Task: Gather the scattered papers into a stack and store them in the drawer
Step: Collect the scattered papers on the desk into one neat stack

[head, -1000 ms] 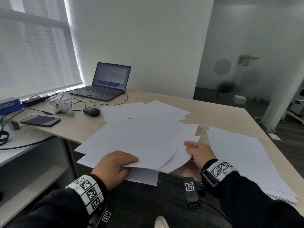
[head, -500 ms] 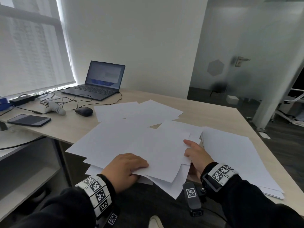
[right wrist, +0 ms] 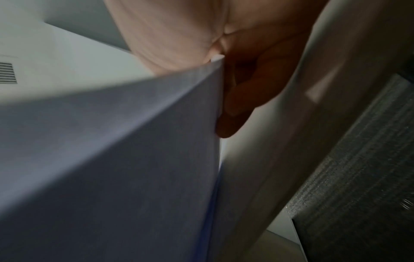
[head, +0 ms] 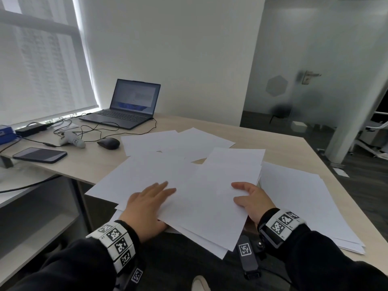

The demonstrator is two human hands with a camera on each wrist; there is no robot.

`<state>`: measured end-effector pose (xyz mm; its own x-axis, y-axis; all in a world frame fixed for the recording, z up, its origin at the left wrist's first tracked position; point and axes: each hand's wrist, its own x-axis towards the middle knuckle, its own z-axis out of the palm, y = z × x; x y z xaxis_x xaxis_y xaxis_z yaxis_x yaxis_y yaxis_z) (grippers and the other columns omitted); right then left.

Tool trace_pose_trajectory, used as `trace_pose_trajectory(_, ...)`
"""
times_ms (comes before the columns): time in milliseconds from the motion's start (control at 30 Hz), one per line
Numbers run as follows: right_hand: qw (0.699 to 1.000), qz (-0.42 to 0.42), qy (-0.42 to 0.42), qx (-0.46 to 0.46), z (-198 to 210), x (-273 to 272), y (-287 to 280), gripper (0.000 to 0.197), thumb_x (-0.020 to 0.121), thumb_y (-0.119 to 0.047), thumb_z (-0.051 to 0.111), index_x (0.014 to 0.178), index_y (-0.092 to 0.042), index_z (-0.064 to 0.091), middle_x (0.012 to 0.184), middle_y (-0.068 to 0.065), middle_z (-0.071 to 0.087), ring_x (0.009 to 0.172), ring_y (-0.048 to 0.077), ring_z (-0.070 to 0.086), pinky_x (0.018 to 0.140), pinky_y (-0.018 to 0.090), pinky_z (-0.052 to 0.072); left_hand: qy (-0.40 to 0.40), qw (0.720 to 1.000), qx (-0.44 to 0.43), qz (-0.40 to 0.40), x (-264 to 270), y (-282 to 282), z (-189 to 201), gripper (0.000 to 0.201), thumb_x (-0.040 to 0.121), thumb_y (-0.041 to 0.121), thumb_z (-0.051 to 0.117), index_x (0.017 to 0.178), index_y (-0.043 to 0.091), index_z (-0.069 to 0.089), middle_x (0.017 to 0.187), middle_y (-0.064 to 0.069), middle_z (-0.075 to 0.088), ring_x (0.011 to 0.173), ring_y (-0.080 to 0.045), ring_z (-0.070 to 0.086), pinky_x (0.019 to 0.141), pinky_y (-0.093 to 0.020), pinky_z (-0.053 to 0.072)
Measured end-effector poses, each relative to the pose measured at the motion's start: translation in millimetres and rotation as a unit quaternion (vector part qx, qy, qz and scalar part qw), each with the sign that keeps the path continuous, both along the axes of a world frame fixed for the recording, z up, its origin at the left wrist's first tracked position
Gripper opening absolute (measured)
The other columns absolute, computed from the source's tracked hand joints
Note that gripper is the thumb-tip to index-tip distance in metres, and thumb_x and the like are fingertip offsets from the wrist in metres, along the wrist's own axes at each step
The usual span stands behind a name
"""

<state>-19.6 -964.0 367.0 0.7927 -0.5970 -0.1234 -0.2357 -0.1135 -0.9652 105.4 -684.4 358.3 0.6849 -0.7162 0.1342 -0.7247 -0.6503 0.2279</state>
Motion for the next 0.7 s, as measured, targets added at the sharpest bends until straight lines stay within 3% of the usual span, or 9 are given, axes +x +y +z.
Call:
trace_pose_trajectory(133,1.000,0.000,0.012,-0.004,1,-4,-5,0.045,0.087,0.011,0.058,0.116,-0.022,0.068,0.115,0.012,0.070,0.095,0.035,0.072,0.088,0.049,0.059,0.027,0.993,0.023,0.111,17,6,-1,0.066,0.086,0.032,0.045,0.148,0.044,0.025,0.156,0.017,0.032,0.145,-0.009,0.027,0.117,-0.039,0.019)
trace_pose_trajectory(300,1.000,0.000,0.012,0.011,2,-6,-6,0.047,0.088,0.010,0.058,0.121,-0.023,0.065,0.118,0.012,0.068,0.095,0.037,0.072,0.084,0.047,0.060,0.034,0.993,-0.032,0.110,30,10,0,0.059,0.087,0.009,0.044,0.137,0.039,0.051,0.144,0.015,0.051,0.134,-0.011,0.045,0.114,-0.029,0.031)
trace_pose_trajectory(400,1.000,-0.002,0.003,0.024,1,-6,-6,0.047,0.088,0.010,0.059,0.122,-0.023,0.064,0.118,0.014,0.067,0.096,0.039,0.071,0.086,0.048,0.060,0.067,0.989,-0.088,0.097,26,8,3,0.052,0.086,0.007,0.049,0.126,0.037,0.062,0.131,0.011,0.063,0.124,-0.012,0.055,0.110,-0.026,0.037)
trace_pose_trajectory(467,0.999,0.000,0.002,0.034,0,-5,-5,0.046,0.088,0.009,0.060,0.119,-0.024,0.064,0.118,0.015,0.068,0.096,0.041,0.072,0.089,0.052,0.058,0.107,0.985,-0.109,0.075,15,5,7,0.047,0.080,0.012,0.061,0.113,0.045,0.065,0.118,0.016,0.068,0.111,-0.007,0.061,0.100,-0.027,0.048)
trace_pose_trajectory(533,0.999,0.001,0.001,0.039,0,-3,-3,0.044,0.088,0.008,0.061,0.119,-0.024,0.064,0.118,0.015,0.068,0.096,0.040,0.072,0.091,0.053,0.057,0.163,0.974,-0.149,0.053,7,4,10,0.048,0.073,0.012,0.066,0.101,0.050,0.063,0.103,0.020,0.068,0.096,-0.001,0.065,0.078,-0.025,0.059)
trace_pose_trajectory(600,0.999,-0.004,-0.001,0.039,0,-3,-3,0.044,0.088,0.007,0.061,0.122,-0.022,0.063,0.120,0.014,0.067,0.098,0.038,0.071,0.092,0.051,0.057,0.178,0.967,-0.177,0.038,0,3,12,0.051,0.077,0.010,0.061,0.103,0.054,0.059,0.101,0.022,0.068,0.090,0.001,0.066,0.068,-0.017,0.058)
trace_pose_trajectory(700,0.999,-0.012,0.000,0.042,1,-5,-4,0.044,0.089,0.008,0.059,0.125,-0.016,0.062,0.119,0.015,0.067,0.100,0.040,0.070,0.092,0.049,0.057,0.120,0.977,-0.177,0.014,-5,2,15,0.061,0.082,0.010,0.051,0.117,0.060,0.048,0.115,0.024,0.065,0.105,0.000,0.061,0.085,-0.015,0.045)
